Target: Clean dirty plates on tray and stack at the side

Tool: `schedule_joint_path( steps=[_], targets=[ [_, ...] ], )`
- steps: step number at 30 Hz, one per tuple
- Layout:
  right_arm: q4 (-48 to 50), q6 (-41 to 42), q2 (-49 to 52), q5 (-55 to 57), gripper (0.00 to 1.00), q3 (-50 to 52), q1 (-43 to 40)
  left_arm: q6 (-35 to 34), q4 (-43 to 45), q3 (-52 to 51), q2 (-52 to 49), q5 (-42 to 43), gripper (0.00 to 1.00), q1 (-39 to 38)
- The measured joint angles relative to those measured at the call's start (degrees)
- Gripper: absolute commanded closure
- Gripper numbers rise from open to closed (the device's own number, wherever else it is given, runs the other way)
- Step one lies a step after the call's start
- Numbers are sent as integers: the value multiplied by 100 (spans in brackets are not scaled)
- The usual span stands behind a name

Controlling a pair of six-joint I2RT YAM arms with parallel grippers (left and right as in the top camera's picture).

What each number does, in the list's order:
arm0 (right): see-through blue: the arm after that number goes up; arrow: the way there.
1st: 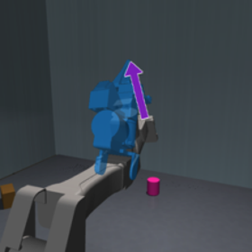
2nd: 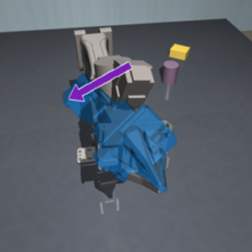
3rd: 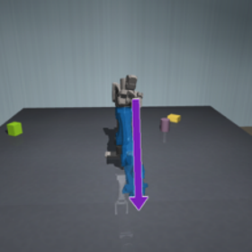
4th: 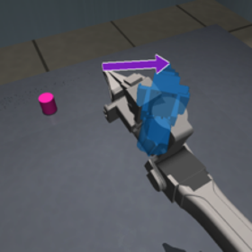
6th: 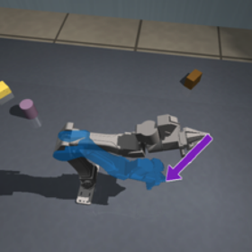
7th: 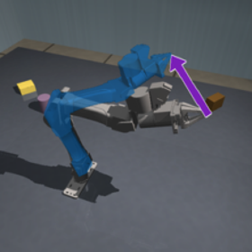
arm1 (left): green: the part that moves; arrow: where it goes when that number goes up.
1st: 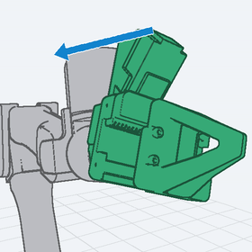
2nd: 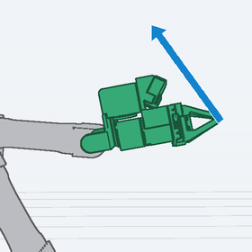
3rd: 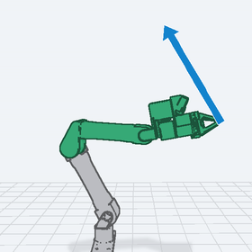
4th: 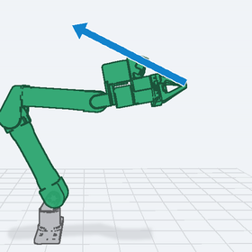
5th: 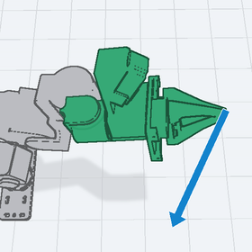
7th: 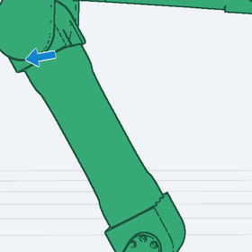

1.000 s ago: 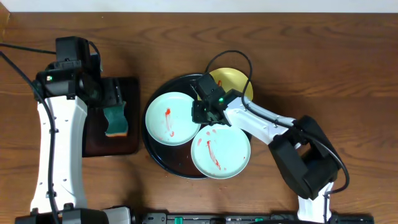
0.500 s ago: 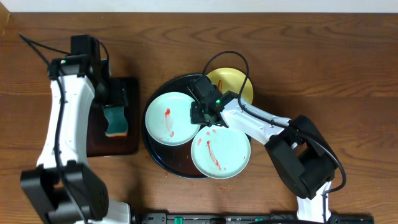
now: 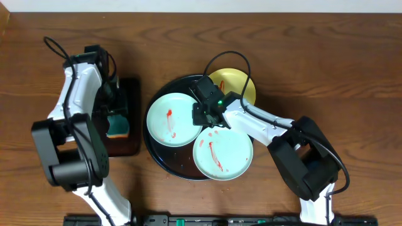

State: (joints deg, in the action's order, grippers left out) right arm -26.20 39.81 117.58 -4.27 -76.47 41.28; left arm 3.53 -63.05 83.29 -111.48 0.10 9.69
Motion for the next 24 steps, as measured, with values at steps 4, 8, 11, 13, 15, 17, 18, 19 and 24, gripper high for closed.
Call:
schedule_joint_path(
  steps=[4,8,11,13,15,17,18,19,24],
  targets=[
    [-7,-46,4,-20,99,-9,0,46,46,0,-280,22,62,0],
    [-17,-66,13,-37,99,-24,0,42,140,-22,-450,37,62,0],
    [-17,-70,15,-39,99,-26,0,42,304,-109,-450,37,68,0],
    [-17,-85,15,-44,99,-28,0,24,393,-170,-450,17,89,0],
    [-20,-96,15,-48,99,-28,0,61,448,-195,-450,-9,93,11],
    [-17,-107,15,-59,99,-28,0,70,487,-195,-450,-9,93,24],
    [-20,-109,15,-59,99,-31,0,66,494,-197,-450,-9,93,24],
    [-17,-109,15,-61,99,-31,0,66,492,-197,-450,-9,93,24],
    [-17,-133,15,-76,99,-31,-2,13,345,-175,-396,15,92,24]
  ],
)
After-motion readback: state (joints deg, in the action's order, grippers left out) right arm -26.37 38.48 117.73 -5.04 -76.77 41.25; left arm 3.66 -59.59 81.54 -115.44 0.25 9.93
